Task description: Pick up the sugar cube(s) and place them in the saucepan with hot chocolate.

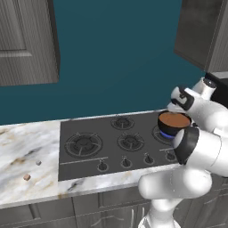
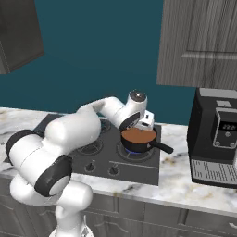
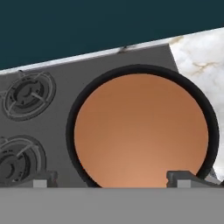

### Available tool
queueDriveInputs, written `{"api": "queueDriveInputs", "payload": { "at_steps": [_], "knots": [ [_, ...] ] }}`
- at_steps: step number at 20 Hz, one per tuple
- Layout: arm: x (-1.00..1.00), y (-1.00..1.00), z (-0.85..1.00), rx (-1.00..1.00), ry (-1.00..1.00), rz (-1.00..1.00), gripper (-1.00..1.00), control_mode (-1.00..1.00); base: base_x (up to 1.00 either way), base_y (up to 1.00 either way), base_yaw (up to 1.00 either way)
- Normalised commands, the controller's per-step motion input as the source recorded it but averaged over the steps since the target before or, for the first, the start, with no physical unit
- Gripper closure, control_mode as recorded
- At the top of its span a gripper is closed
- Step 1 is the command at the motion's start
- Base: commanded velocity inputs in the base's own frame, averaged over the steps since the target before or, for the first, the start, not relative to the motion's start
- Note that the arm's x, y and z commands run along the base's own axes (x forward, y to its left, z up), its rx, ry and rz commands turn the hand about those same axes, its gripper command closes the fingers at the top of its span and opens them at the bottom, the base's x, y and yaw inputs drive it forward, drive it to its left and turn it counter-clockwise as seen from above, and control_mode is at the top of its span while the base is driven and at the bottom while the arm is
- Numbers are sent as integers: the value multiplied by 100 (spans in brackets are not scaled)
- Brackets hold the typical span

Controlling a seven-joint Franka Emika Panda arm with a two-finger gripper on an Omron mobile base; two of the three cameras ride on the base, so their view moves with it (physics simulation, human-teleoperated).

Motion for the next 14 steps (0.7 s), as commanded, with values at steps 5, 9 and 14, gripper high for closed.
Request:
{"api": "queueDriveInputs", "payload": {
  "at_steps": [5,9,14],
  "knots": [
    [-56,73,9,1,-14,5,-100,-100,0,0,0],
    [-25,100,0,0,-15,9,-100,-100,0,0,0],
    [-8,100,0,0,-12,17,-100,-100,0,0,0]
  ]
}}
